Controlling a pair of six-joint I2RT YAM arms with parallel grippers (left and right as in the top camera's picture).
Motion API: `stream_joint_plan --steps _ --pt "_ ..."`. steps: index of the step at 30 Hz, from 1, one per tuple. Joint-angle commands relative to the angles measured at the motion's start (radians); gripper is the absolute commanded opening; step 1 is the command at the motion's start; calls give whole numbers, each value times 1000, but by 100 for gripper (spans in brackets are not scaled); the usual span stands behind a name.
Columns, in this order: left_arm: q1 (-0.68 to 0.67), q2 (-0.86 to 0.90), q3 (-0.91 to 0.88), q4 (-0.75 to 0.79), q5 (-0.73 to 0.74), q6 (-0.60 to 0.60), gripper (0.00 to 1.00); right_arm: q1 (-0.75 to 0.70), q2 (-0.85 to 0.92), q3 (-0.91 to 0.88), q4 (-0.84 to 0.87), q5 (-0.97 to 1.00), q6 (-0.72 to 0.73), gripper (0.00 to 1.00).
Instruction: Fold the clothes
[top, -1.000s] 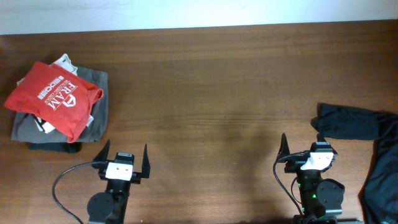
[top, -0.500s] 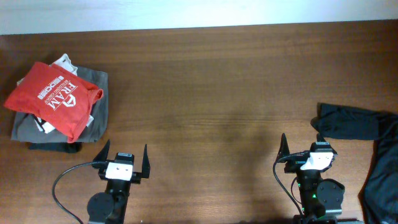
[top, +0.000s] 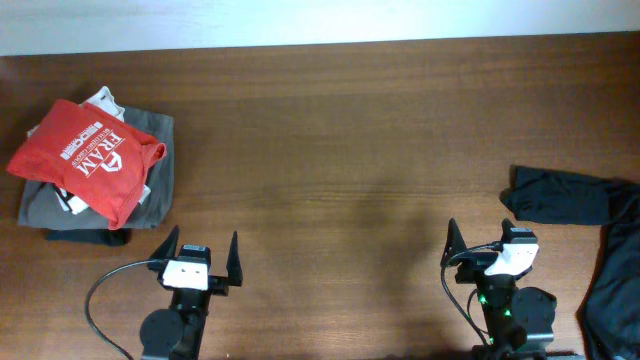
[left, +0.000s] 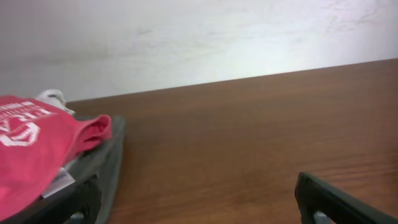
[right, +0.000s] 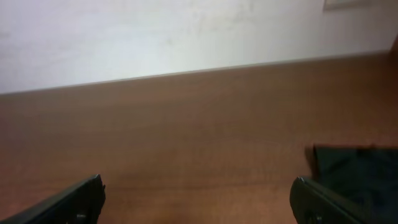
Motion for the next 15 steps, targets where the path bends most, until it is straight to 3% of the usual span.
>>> stream_joint_plan --steps 1,8,15 --pt "5 20 74 -31 56 -54 99 -8 16 91 -69 -12 27 99" --pt "5 174 246 -167 59 -53 99 -8 187 274 -172 -12 31 99" --pt "6 491 504 -326 58 -51 99 -8 584 583 -331 -11 27 99"
